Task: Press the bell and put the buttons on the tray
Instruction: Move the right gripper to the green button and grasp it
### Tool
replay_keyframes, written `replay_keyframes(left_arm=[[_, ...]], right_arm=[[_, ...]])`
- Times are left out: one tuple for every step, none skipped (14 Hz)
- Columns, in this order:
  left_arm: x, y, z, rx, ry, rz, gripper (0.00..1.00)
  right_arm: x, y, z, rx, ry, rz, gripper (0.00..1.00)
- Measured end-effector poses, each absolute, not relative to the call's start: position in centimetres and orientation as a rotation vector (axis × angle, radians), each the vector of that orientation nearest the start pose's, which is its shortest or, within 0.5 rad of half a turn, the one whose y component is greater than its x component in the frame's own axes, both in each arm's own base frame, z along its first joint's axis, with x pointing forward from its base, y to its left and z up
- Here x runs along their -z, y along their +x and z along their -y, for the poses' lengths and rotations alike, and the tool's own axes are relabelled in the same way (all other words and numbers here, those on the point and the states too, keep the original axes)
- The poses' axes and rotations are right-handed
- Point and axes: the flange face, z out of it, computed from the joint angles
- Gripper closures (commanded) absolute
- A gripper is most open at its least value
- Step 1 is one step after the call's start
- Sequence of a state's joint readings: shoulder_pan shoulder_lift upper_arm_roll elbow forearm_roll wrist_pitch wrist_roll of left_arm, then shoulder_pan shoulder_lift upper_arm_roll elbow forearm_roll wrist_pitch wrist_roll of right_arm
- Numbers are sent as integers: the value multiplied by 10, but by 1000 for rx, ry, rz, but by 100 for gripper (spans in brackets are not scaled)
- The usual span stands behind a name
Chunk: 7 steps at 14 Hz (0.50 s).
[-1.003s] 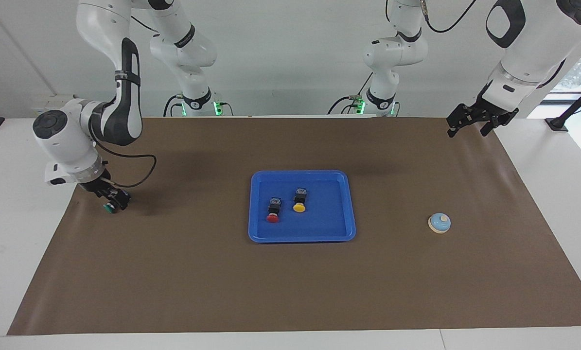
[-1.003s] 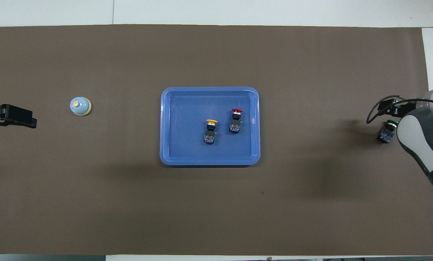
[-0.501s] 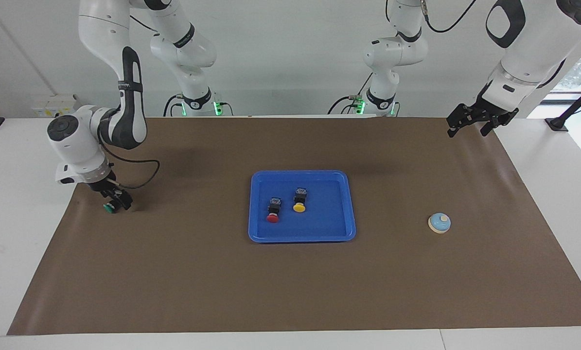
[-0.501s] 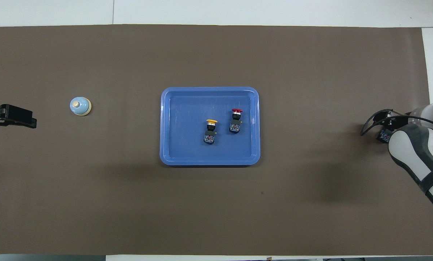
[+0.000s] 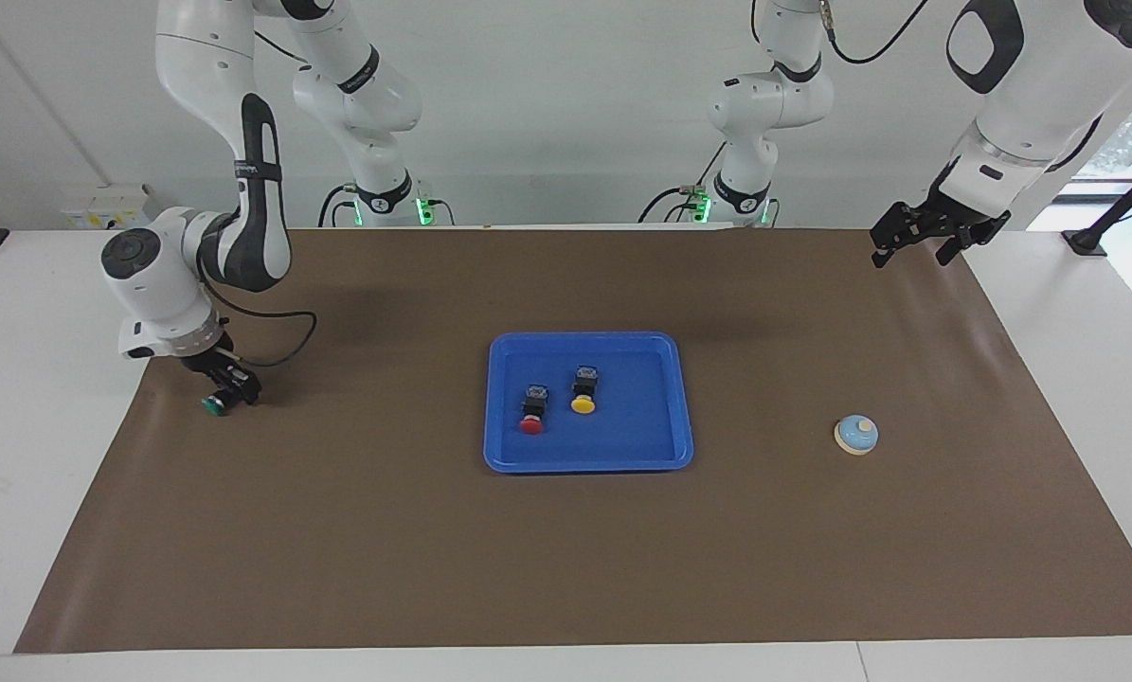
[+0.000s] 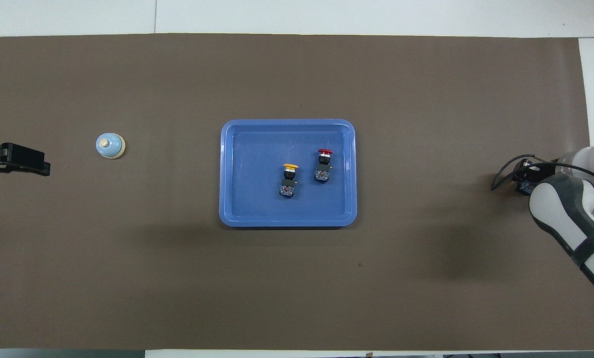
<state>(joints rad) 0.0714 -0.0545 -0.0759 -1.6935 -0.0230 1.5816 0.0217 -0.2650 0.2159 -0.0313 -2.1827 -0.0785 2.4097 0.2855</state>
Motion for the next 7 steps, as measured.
replay_keyframes(left_arm=[[-597, 536, 6, -91, -3159, -40, 0], [-597, 536, 6, -91, -3159, -40, 0], [-597, 536, 6, -91, -3159, -40, 0], [-597, 536, 6, -91, -3159, -40, 0], [-597, 536, 6, -91, -3159, -40, 0], [-597, 536, 6, -91, -3159, -40, 0], [-597, 536, 6, -91, -3159, -40, 0]], right_arm=[[-291, 534, 163, 18, -3092, -827, 100], [-291, 534, 163, 18, -3092, -827, 100], [-291, 534, 163, 18, -3092, -826, 100], [-292, 534, 162, 18, -3093, -825, 100], [-292, 535, 161, 19, -3094, -821, 100], [-293, 536, 158, 16, -3095, -812, 100], [-298, 539, 153, 1, -3099, -797, 100]])
